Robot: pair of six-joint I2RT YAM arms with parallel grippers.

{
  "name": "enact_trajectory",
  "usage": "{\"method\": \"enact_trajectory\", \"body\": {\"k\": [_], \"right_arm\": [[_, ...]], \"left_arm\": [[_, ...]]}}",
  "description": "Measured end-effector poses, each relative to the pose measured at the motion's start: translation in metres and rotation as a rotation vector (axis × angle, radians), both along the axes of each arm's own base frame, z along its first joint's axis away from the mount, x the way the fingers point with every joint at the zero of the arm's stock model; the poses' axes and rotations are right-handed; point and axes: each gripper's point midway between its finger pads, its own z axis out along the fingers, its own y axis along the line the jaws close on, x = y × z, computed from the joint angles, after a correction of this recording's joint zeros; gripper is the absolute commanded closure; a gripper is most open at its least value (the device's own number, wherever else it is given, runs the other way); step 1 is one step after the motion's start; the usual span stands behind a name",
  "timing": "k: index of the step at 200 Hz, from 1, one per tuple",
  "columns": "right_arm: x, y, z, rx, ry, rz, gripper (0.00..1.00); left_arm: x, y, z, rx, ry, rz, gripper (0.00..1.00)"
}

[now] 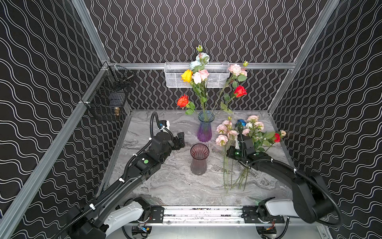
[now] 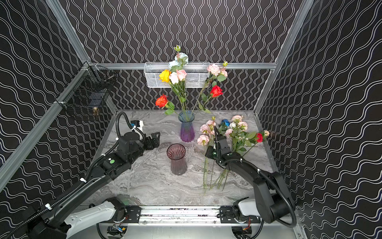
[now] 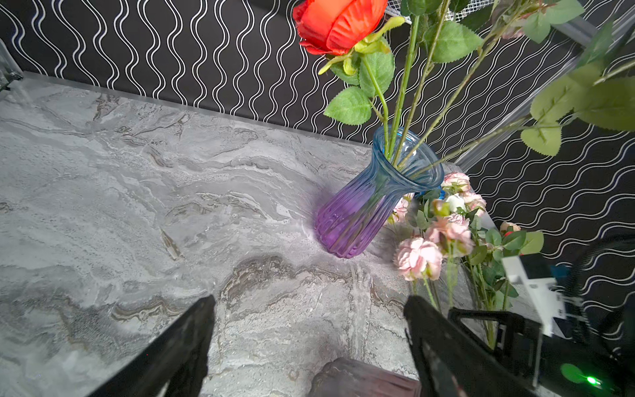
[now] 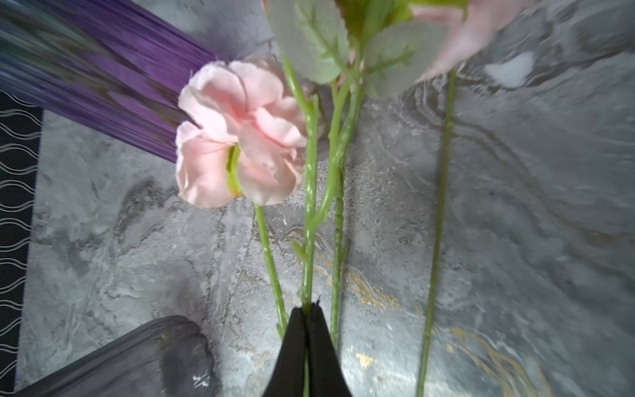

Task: Arrange flowers in a vase
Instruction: Pick up the flower from the center of the table, then place the flower in the vase.

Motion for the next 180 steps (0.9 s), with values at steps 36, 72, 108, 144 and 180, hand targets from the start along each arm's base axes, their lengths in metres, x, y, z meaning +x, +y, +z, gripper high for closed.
{"method": "enact_trajectory", "body": {"k": [36, 72, 108, 144, 180], "right_arm": [[-0.01, -0.013, 0.022, -0.012, -0.056, -0.034, 1.0], [-0.025, -0.024, 0.056, 0.018, -0.17, -0.056, 1.0], [-0.058, -0.036, 0.096, 0.116, -0.416, -0.056, 1.0], [-0.073, -0.046, 0.138, 0.173, -0.66, -0.068, 1.0], [-0.076, -0.04, 0.198, 0.22, -0.834, -0.024, 1.0]], "left_arm": [[-0.001, 0.001, 0.003, -0.004, -0.006, 0.0, 0.1], [-0.002, 0.0, 0.003, -0.007, -0.006, -0.008, 0.1], [-0.005, -0.003, 0.007, -0.023, -0.014, -0.032, 0.1], [-0.008, -0.009, 0.009, -0.051, -0.031, -0.072, 0.09], [-0.013, -0.018, 0.011, -0.083, -0.066, -0.13, 0.09]]}}
